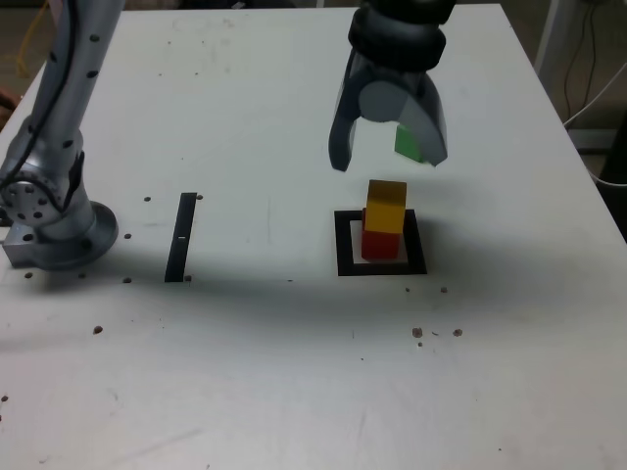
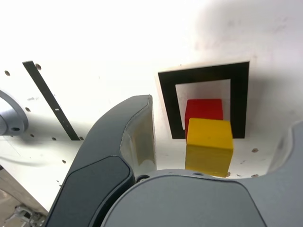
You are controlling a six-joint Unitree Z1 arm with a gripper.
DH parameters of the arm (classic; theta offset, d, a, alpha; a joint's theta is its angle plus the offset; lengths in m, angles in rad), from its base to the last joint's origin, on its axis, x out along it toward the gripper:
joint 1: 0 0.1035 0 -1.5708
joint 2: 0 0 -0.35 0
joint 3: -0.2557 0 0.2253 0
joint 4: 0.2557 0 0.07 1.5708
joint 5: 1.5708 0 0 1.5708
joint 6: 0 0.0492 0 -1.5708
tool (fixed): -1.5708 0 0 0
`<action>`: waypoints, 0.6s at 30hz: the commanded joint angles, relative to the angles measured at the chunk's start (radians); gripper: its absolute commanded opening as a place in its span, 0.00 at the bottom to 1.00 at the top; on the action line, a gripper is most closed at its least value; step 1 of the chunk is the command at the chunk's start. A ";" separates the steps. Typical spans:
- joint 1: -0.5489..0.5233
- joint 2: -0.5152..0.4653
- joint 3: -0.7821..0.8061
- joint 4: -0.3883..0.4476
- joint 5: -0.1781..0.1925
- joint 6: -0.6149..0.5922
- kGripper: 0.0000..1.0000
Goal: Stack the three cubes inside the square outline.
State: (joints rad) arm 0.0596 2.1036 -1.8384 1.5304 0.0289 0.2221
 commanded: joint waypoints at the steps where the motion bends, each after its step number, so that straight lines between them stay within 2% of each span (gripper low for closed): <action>1: 0.017 0.006 -0.020 0.011 0.001 0.020 0.99; 18: 0.200 0.130 -0.203 0.056 0.019 0.255 1.00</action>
State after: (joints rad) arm 0.2457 2.2201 -2.0261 1.5762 0.0457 0.4627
